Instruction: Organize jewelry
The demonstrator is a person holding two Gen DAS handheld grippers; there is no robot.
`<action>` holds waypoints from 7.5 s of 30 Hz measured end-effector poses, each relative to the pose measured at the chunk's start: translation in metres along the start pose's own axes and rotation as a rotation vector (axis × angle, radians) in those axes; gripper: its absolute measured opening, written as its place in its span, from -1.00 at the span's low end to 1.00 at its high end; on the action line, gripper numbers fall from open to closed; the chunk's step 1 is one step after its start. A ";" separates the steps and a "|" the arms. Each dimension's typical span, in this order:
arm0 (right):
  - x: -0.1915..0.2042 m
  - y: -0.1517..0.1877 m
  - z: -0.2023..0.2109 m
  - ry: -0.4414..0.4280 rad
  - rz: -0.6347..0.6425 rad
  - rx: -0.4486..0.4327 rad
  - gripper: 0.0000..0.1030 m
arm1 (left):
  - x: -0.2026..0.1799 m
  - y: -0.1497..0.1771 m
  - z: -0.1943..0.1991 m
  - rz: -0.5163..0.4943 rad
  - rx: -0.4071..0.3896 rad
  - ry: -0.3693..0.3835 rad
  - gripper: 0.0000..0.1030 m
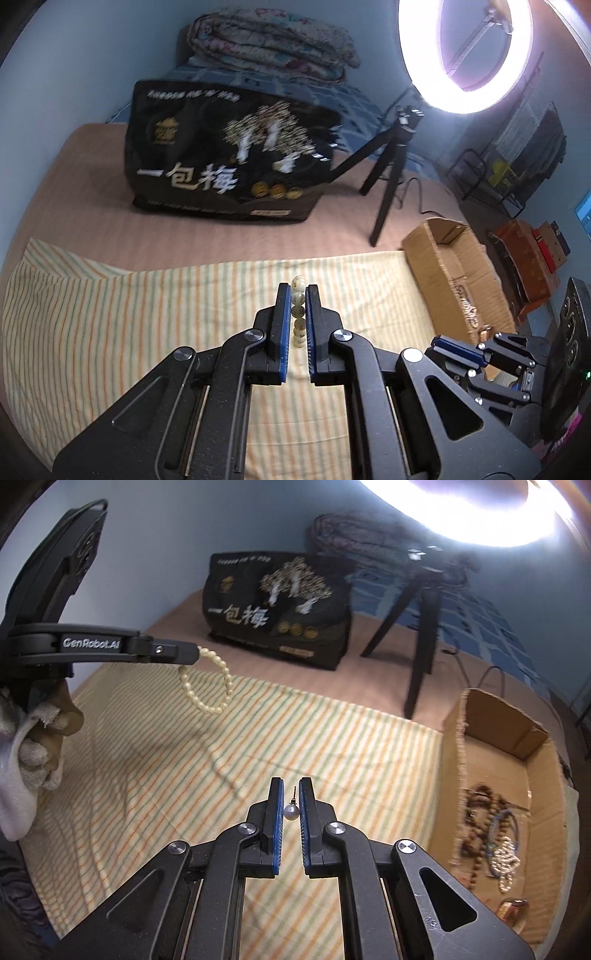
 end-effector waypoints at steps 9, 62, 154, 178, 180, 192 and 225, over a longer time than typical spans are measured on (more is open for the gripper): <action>-0.049 0.012 0.038 0.063 -0.082 -0.038 -0.87 | -0.063 0.000 0.005 -0.089 -0.026 0.076 -0.90; -0.160 0.077 0.058 0.220 -0.302 0.049 -0.87 | -0.242 -0.005 -0.106 -0.303 0.006 0.103 -0.89; -0.084 0.059 0.186 0.478 -0.247 -0.166 0.55 | -0.183 0.095 0.138 -0.435 -0.274 0.071 0.93; -0.086 0.061 0.180 0.473 -0.259 -0.153 0.56 | -0.178 0.091 0.140 -0.418 -0.276 0.061 0.95; -0.086 0.061 0.180 0.473 -0.258 -0.153 0.56 | -0.178 0.091 0.140 -0.415 -0.276 0.062 0.95; -0.087 0.062 0.179 0.473 -0.261 -0.150 0.56 | -0.178 0.091 0.140 -0.416 -0.275 0.063 0.95; -0.086 0.062 0.178 0.473 -0.258 -0.147 0.56 | -0.181 0.097 0.138 -0.408 -0.270 0.058 0.95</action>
Point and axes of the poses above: each gripper's, at about its wrist camera, not at the fingertips, and z roughly against the way its jaws point, x to its left, y to its underside, the point moved 5 cm from there along -z, roughly the way its jaws point, and after that the axes turned 7 degrees about z, right-handed, at the moved point
